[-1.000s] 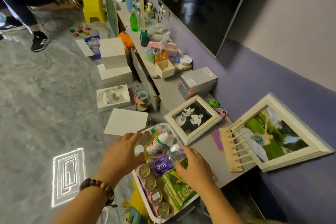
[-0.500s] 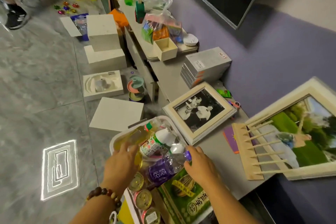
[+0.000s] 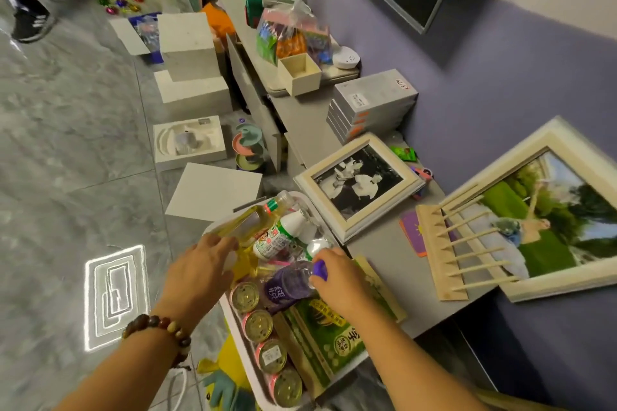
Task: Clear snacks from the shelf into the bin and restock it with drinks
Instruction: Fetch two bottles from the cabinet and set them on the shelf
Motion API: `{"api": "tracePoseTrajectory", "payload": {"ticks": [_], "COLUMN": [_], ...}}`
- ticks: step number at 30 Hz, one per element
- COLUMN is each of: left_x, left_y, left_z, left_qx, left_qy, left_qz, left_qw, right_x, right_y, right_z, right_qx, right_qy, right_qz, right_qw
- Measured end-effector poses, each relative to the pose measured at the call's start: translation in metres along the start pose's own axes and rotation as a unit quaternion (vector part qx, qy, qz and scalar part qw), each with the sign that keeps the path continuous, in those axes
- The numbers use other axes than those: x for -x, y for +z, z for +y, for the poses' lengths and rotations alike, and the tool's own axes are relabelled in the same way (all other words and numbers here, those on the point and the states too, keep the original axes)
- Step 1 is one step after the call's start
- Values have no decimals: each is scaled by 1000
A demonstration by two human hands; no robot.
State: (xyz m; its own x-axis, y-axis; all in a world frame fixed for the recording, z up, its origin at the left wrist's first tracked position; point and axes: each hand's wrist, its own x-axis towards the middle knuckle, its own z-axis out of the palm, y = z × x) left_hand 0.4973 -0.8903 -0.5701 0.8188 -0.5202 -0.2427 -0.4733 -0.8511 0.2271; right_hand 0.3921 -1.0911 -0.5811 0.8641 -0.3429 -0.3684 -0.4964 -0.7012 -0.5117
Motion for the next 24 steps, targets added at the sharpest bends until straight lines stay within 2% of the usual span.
{"api": "tracePoseTrajectory", "payload": {"ticks": [4,6,14,24], "left_x": [12,23,79,155], "left_y": [-53,-87,-209,-318], "left_z": [20,35,119,204], "left_qx": [5,1,0,34], "left_qy": [21,24,73,209], "left_qz": [30,45,103,154], "left_qw": [999,999,992,965], "right_x": [26,44,131,271], "right_y": [-39,-68,-200,-308], "right_z": [-33,-43,-72,-102], "right_qx": [85,88,83,80], "right_qy": [-79,-92,-98,-50], "right_qz": [23,44,124,239], "right_qw": [993,991,984,966]}}
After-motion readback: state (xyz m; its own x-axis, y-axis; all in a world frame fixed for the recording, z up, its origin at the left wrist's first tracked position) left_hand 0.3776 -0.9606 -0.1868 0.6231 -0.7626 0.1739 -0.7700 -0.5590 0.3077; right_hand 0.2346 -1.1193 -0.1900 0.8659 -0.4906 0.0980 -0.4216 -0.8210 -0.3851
